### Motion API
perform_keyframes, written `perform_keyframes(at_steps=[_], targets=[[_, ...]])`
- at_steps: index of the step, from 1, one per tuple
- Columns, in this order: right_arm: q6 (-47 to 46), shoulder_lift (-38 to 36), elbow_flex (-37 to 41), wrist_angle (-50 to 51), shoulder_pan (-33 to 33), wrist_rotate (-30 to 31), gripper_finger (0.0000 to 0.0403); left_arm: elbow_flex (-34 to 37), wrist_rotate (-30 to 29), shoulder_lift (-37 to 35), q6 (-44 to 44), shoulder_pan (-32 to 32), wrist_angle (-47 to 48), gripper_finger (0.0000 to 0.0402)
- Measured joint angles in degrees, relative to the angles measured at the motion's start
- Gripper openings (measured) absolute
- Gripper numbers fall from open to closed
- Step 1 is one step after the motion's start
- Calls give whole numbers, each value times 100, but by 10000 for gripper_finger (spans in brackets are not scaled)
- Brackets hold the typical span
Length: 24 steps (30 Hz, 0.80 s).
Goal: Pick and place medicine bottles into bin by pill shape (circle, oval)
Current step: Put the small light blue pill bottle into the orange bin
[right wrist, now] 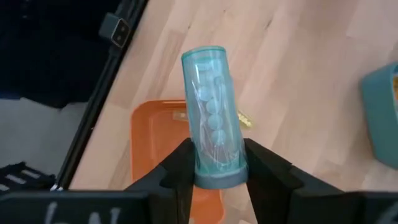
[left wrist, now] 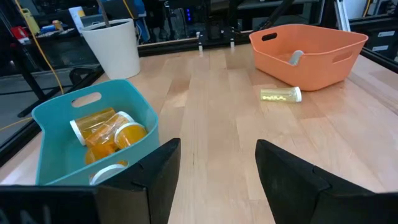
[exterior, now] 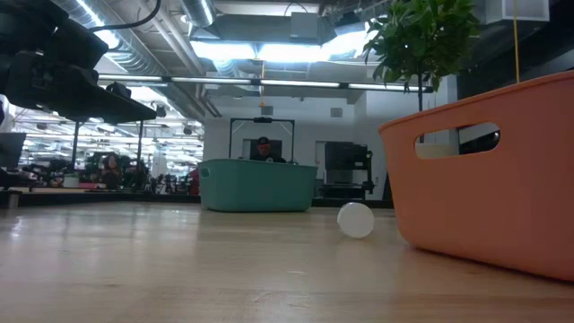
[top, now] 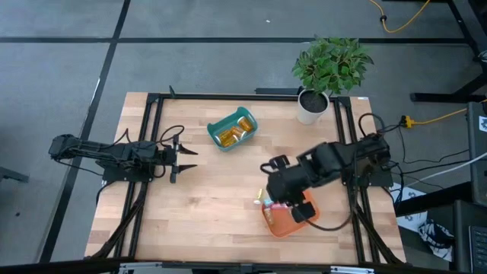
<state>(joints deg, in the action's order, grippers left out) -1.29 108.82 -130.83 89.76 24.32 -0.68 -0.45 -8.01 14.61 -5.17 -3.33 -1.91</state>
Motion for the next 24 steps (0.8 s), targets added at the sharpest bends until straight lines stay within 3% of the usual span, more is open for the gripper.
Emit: perform_keyframes(at_steps=[6, 13, 24], targets=[[-214, -312, 1321, 25, 288, 415, 121, 0, -1, 0, 0, 0, 0, 202], [-1800, -870, 3160, -114, 494, 467, 121, 0, -2, 0, 9, 1, 2, 202], [-3607, -1072, 4509, -1180, 712, 454, 138, 0, 0, 0, 58, 1, 2, 202]])
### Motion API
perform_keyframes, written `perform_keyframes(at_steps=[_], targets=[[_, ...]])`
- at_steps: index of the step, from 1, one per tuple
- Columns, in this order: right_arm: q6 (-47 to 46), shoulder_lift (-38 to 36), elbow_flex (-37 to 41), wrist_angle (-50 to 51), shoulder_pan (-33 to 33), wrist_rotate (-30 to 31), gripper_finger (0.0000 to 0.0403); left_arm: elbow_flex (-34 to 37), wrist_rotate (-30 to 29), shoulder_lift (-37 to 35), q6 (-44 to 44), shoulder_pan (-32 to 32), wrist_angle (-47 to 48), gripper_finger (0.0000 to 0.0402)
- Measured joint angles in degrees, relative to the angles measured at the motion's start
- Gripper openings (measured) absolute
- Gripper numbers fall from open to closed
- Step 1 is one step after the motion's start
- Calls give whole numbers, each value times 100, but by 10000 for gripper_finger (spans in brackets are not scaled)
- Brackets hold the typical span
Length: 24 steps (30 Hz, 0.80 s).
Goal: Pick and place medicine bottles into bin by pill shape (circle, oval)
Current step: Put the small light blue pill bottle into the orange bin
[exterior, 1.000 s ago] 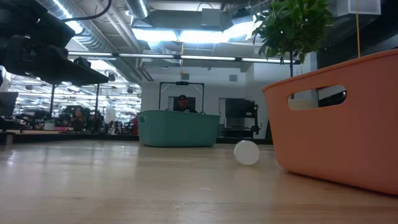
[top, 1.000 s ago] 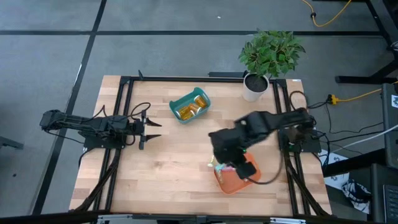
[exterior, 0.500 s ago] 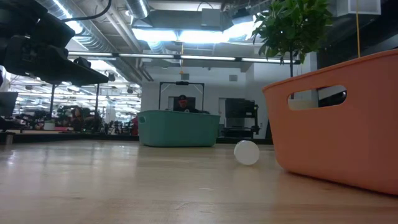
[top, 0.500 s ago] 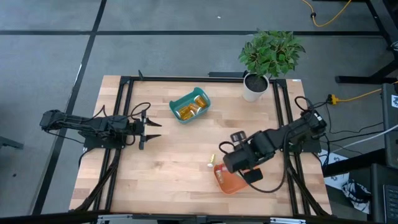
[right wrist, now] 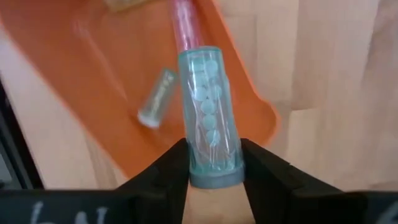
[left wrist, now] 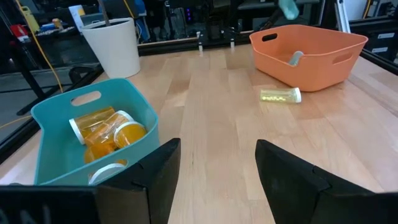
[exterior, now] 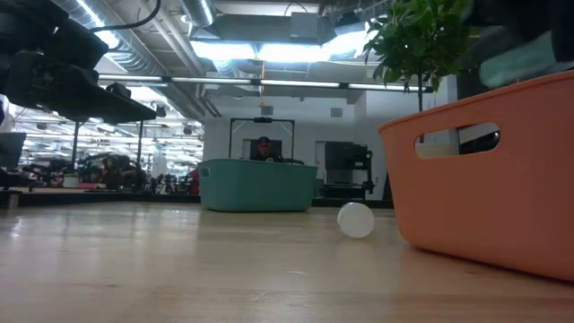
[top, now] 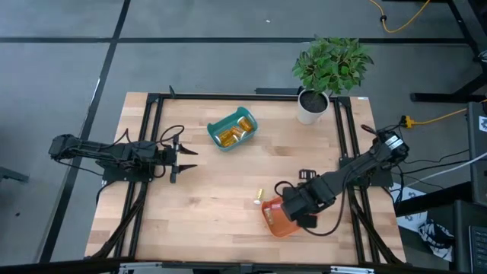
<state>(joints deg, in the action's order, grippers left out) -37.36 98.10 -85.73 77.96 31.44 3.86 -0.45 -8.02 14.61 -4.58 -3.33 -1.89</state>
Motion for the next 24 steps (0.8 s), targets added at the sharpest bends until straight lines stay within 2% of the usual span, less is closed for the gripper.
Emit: perform_keyframes(at_steps=[8, 24], targets=[[-160, 0, 323, -283, -17, -581, 143, 0, -2, 0, 3, 2, 0, 202], [-756, 2, 330, -833, -18, -522, 145, 0, -2, 0, 7, 1, 0, 202]])
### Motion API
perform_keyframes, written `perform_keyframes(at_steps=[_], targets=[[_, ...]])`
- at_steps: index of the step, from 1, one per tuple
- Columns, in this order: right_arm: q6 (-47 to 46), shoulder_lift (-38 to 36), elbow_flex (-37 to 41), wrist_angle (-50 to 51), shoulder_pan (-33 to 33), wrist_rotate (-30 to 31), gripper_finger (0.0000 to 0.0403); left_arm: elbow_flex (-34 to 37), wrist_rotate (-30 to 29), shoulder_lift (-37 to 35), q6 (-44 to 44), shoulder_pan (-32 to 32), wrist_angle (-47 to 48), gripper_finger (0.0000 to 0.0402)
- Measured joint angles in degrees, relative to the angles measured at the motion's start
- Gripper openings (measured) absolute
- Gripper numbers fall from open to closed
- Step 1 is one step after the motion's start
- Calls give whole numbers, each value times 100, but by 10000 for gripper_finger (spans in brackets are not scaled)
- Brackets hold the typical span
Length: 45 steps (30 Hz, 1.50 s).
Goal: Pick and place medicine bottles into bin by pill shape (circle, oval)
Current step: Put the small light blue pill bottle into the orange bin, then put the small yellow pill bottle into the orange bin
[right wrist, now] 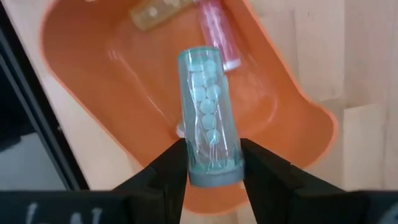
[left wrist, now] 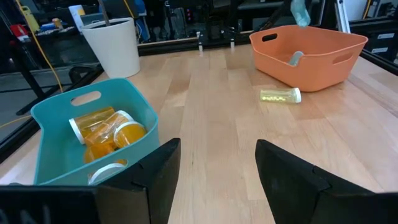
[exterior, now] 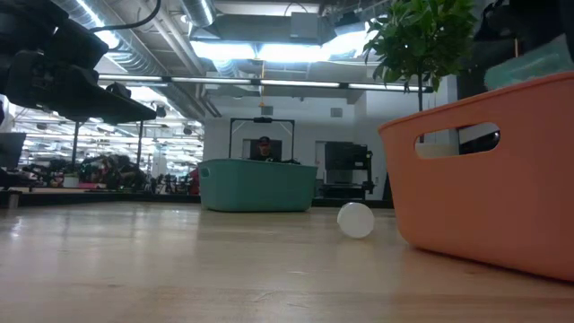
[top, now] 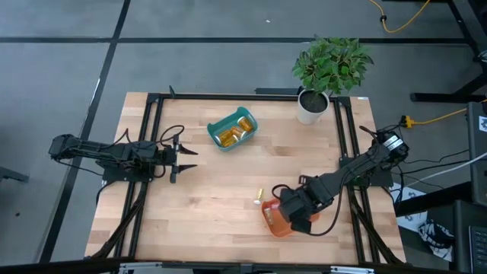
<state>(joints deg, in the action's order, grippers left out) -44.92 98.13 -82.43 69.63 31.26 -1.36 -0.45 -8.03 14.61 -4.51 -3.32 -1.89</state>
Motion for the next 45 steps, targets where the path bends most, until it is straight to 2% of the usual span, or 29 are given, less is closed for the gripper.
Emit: perform_keyframes(at_steps=[10, 13, 22, 26, 29, 38, 45], targets=[[117, 0, 0, -184, -9, 55, 197, 0, 0, 0, 2, -2, 0, 202], [531, 0, 0, -202, -4, 468, 204, 0, 0, 0, 2, -1, 0, 202], [1458, 2, -2, -561, -47, 2312, 201, 0, 0, 0, 0, -1, 0, 202], [2021, 2, -2, -1165, -295, 2557, 201, 0, 0, 0, 2, 0, 0, 202], [2364, 16, -4, -1467, -644, 2283, 201, 0, 0, 0, 2, 0, 0, 202], [4169, 196, -9, -1822, -1704, 666, 200, 0, 0, 0, 0, -2, 0, 202], [5130, 819, -9, -1952, -2202, -194, 200, 0, 0, 0, -2, -2, 0, 202]])
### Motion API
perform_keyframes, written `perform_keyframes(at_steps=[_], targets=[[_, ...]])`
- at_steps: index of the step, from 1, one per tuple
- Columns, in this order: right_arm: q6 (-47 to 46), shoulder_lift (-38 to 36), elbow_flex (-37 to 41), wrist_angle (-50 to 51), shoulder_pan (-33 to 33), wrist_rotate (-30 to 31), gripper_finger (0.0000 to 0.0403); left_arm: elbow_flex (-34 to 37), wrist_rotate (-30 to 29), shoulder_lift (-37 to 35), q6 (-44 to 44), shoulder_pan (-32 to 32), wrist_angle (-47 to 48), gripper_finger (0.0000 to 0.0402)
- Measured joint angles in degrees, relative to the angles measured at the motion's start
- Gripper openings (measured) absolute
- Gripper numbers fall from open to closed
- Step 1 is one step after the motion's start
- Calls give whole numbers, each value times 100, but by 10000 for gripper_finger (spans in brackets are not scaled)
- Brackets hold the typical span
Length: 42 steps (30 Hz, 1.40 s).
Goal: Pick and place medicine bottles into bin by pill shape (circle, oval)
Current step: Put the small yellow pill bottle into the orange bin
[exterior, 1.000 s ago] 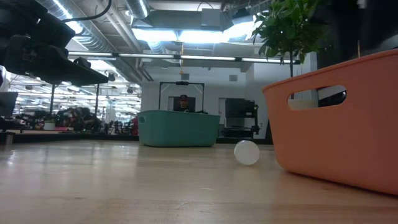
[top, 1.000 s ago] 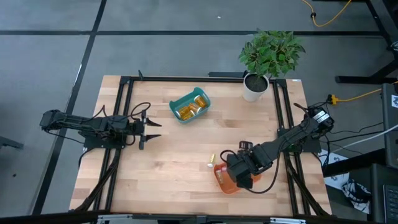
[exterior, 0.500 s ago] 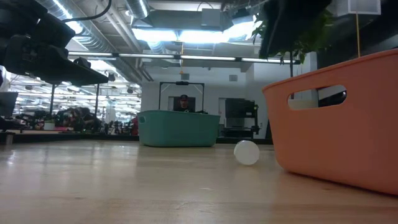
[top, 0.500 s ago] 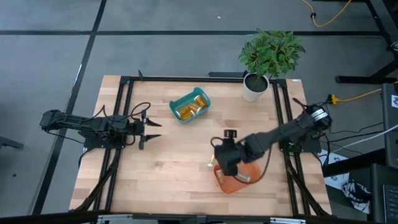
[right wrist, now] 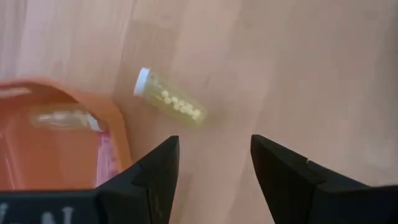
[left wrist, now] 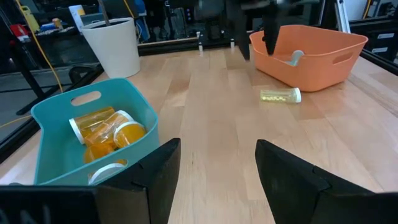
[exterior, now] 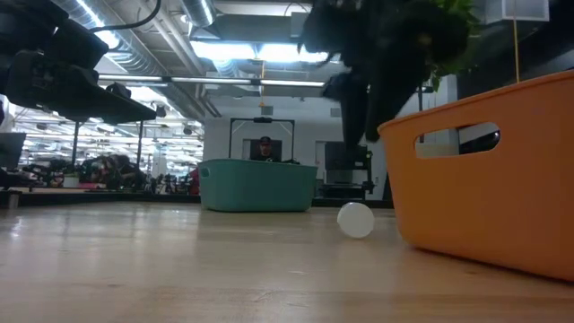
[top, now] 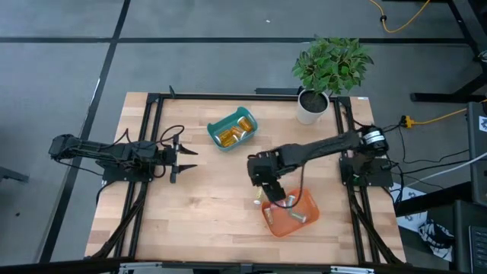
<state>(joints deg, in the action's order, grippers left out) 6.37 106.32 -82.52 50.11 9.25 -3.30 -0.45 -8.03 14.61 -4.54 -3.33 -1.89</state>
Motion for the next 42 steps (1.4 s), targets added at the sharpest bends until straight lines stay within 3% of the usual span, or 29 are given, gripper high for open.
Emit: perform_keyframes(at_steps=[10, 42], targets=[[916, 485, 4, -331, -347, -1112, 200, 0, 0, 0, -9, 0, 2, 202], [1947, 1082, 7, -368, -464, -1199, 200, 0, 0, 0, -15, 1, 1, 202]])
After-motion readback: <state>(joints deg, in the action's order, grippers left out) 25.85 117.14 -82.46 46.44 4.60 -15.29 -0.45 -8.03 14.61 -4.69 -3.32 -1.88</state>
